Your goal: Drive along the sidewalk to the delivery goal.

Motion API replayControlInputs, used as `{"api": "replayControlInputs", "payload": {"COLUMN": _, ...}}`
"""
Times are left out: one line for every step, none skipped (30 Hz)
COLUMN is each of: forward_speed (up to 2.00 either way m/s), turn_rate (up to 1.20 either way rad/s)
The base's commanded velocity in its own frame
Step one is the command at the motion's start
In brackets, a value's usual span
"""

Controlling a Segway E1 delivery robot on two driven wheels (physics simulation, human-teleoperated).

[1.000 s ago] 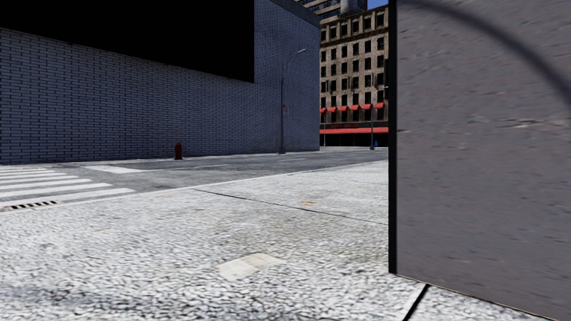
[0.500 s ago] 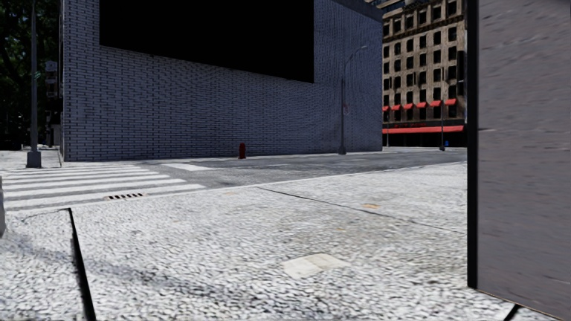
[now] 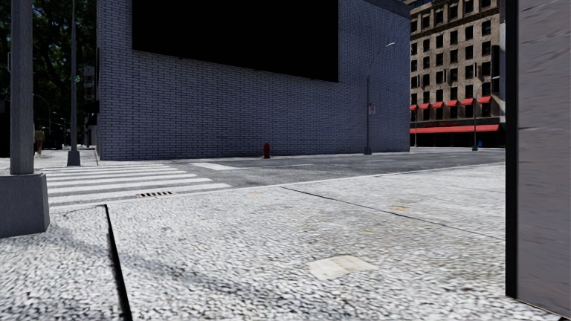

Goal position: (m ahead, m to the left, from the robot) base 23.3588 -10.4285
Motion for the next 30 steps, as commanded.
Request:
{"api": "replayControlInputs", "payload": {"forward_speed": 0.01, "turn_rate": 0.00}}
{"api": "replayControlInputs", "payload": {"forward_speed": 0.06, "turn_rate": 0.00}}
{"api": "replayControlInputs", "payload": {"forward_speed": 0.13, "turn_rate": 0.00}}
{"api": "replayControlInputs", "payload": {"forward_speed": 0.18, "turn_rate": 0.00}}
{"api": "replayControlInputs", "payload": {"forward_speed": 0.29, "turn_rate": 0.00}}
{"api": "replayControlInputs", "payload": {"forward_speed": 0.29, "turn_rate": 0.00}}
{"api": "replayControlInputs", "payload": {"forward_speed": 0.52, "turn_rate": 0.00}}
{"api": "replayControlInputs", "payload": {"forward_speed": 0.65, "turn_rate": 0.00}}
{"api": "replayControlInputs", "payload": {"forward_speed": 0.72, "turn_rate": 0.00}}
{"api": "replayControlInputs", "payload": {"forward_speed": 0.75, "turn_rate": 0.00}}
{"api": "replayControlInputs", "payload": {"forward_speed": 0.82, "turn_rate": 0.00}}
{"api": "replayControlInputs", "payload": {"forward_speed": 0.90, "turn_rate": 0.00}}
{"api": "replayControlInputs", "payload": {"forward_speed": 0.96, "turn_rate": 0.00}}
{"api": "replayControlInputs", "payload": {"forward_speed": 0.96, "turn_rate": 0.00}}
{"api": "replayControlInputs", "payload": {"forward_speed": 0.98, "turn_rate": 0.00}}
{"api": "replayControlInputs", "payload": {"forward_speed": 0.98, "turn_rate": 0.00}}
{"api": "replayControlInputs", "payload": {"forward_speed": 0.98, "turn_rate": 0.00}}
{"api": "replayControlInputs", "payload": {"forward_speed": 0.98, "turn_rate": 0.00}}
{"api": "replayControlInputs", "payload": {"forward_speed": 0.98, "turn_rate": 0.00}}
{"api": "replayControlInputs", "payload": {"forward_speed": 0.98, "turn_rate": 0.00}}
{"api": "replayControlInputs", "payload": {"forward_speed": 0.98, "turn_rate": 0.00}}
{"api": "replayControlInputs", "payload": {"forward_speed": 0.98, "turn_rate": 0.00}}
{"api": "replayControlInputs", "payload": {"forward_speed": 0.98, "turn_rate": 0.00}}
{"api": "replayControlInputs", "payload": {"forward_speed": 0.98, "turn_rate": 0.00}}
{"api": "replayControlInputs", "payload": {"forward_speed": 0.96, "turn_rate": 0.00}}
{"api": "replayControlInputs", "payload": {"forward_speed": 0.89, "turn_rate": 0.00}}
{"api": "replayControlInputs", "payload": {"forward_speed": 0.85, "turn_rate": 0.00}}
{"api": "replayControlInputs", "payload": {"forward_speed": 0.83, "turn_rate": 0.00}}
{"api": "replayControlInputs", "payload": {"forward_speed": 0.82, "turn_rate": 0.00}}
{"api": "replayControlInputs", "payload": {"forward_speed": 0.82, "turn_rate": 0.00}}
